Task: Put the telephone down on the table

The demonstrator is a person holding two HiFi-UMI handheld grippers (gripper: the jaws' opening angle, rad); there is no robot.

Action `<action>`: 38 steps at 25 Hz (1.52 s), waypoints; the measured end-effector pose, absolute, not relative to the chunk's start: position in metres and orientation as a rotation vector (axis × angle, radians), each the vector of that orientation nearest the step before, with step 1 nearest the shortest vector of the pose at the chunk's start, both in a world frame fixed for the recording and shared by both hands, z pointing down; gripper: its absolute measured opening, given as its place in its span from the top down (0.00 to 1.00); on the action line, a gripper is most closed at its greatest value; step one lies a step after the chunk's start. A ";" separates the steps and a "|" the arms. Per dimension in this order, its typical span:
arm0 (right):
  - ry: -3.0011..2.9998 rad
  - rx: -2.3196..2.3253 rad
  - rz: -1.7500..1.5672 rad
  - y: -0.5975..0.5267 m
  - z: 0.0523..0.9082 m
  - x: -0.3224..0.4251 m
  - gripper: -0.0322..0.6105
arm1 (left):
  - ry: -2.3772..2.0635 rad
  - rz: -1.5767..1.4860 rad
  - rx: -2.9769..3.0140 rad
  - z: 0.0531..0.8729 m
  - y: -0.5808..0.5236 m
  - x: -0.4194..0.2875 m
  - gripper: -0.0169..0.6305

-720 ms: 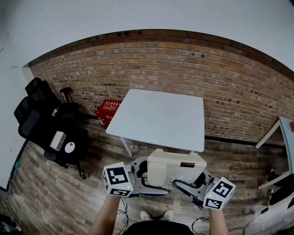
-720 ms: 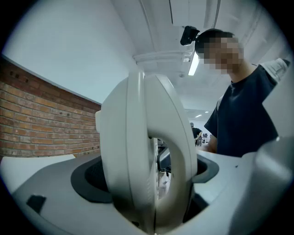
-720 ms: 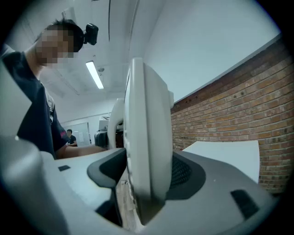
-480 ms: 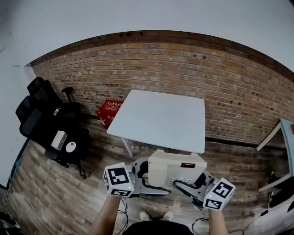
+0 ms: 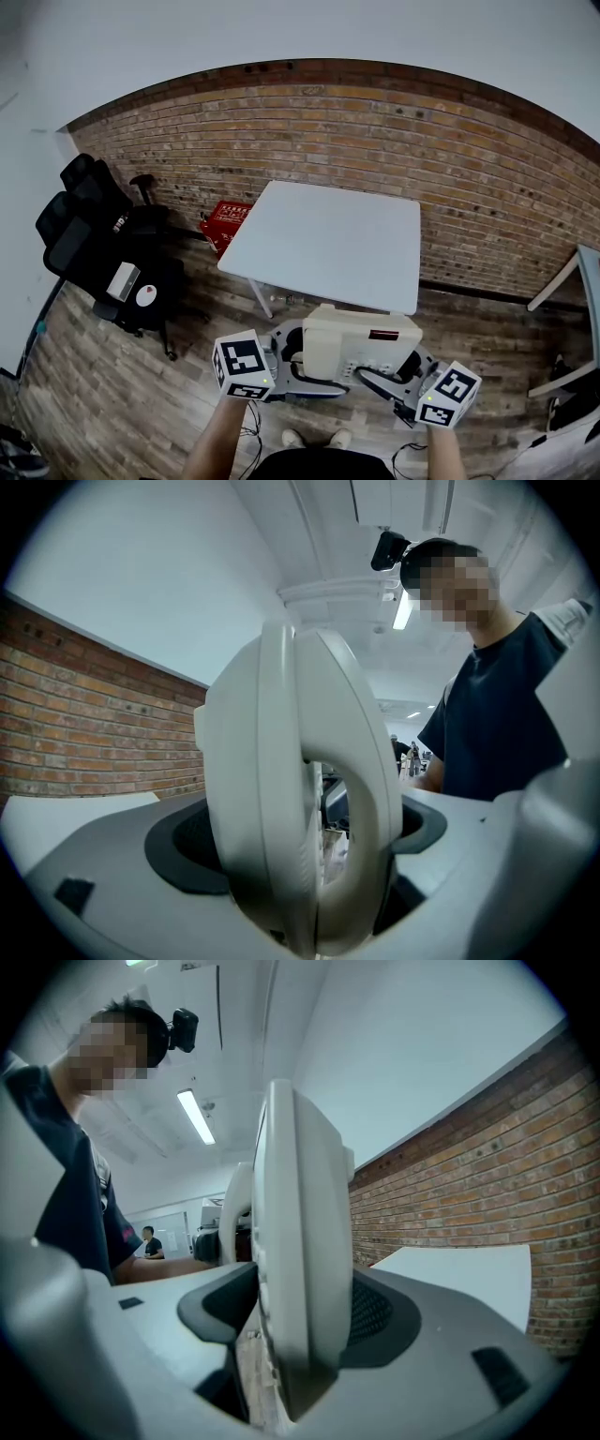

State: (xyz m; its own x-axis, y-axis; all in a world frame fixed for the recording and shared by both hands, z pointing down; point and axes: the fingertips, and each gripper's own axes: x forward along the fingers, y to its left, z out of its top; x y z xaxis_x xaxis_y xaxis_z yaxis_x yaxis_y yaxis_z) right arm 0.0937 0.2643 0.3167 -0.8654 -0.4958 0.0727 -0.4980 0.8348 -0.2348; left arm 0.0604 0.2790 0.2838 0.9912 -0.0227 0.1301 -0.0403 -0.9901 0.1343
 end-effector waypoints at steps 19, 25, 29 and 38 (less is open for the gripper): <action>-3.023 0.705 0.418 0.252 0.329 0.114 0.54 | -0.145 0.205 2.981 0.295 0.269 0.082 0.23; -3.028 0.693 0.426 0.240 0.331 0.111 0.54 | -0.158 0.209 2.977 0.297 0.257 0.079 0.23; -3.027 0.688 0.433 0.228 0.334 0.104 0.54 | -0.158 0.220 2.972 0.301 0.245 0.072 0.23; -3.002 0.716 0.452 0.186 0.338 0.093 0.54 | -0.127 0.209 2.962 0.305 0.201 0.061 0.23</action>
State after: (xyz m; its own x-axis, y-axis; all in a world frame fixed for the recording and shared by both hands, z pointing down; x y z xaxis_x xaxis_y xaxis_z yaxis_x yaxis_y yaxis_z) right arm 0.0934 0.1856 0.3384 -0.8943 -0.4387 0.0882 -0.4452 0.8526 -0.2736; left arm 0.0612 0.2013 0.3054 0.9865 -0.0729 0.1464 -0.0966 -0.9820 0.1621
